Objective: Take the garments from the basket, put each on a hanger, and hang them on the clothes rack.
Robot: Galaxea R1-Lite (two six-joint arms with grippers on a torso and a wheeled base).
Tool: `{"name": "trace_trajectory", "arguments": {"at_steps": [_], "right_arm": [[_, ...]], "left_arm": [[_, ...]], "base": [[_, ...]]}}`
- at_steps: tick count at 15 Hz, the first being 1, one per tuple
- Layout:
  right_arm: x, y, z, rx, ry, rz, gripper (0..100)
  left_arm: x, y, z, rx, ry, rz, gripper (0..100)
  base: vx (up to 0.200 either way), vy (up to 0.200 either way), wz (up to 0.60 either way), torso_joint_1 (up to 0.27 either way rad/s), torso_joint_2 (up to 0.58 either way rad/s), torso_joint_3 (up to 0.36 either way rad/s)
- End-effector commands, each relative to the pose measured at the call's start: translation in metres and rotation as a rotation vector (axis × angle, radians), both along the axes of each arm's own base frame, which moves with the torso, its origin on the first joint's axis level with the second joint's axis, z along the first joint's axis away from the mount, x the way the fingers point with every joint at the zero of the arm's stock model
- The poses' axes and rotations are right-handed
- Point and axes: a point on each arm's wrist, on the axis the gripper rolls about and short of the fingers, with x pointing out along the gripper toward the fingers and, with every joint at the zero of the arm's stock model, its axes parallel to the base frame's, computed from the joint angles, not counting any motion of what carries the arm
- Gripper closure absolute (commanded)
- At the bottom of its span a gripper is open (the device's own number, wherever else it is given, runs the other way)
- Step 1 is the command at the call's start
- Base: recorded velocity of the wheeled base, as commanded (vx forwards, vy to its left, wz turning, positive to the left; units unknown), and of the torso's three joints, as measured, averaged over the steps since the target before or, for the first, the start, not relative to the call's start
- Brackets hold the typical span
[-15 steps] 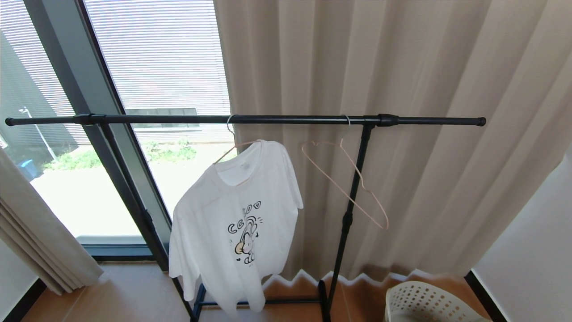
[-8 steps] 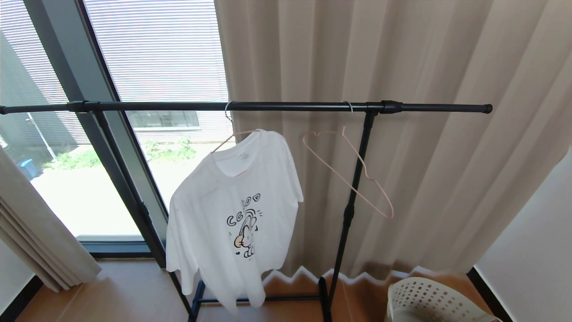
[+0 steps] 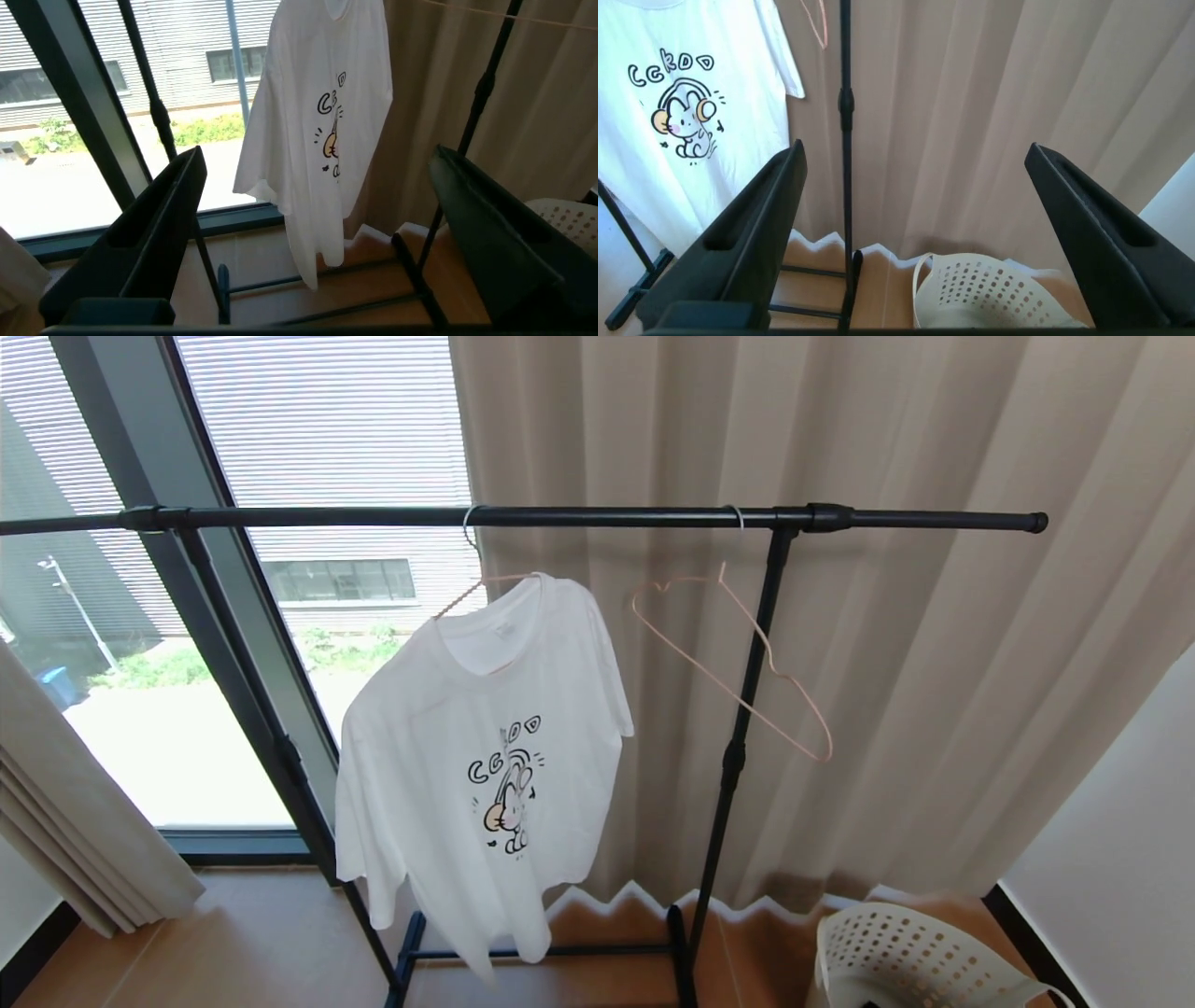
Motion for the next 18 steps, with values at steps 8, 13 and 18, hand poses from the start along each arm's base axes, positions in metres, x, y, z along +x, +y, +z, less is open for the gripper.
{"name": "trace_trajectory", "arguments": {"at_steps": [8,13,18], "right_arm": [[0.0000,0.0000,0.0000,0.001,-0.001,0.000,0],[0.0000,0.0000,0.0000,0.001,-0.001,0.000,0],[0.0000,0.0000,0.0000,0.003,0.000,0.000,0]], "left_arm": [[0.0001,0.0000,0.0001,-0.002,0.001,0.002,0],[0.0001,0.0000,0.0001,-0.002,0.001,0.002,0],[0.0001,0.0000,0.0001,-0.002,0.001,0.002,0]], "base": [[0.000,0.000,0.00,-0.209,0.53,0.319],[0.000,0.000,0.00,-0.181,0.52,0.329],[0.000,0.000,0.00,-0.136,0.48,0.338]]}}
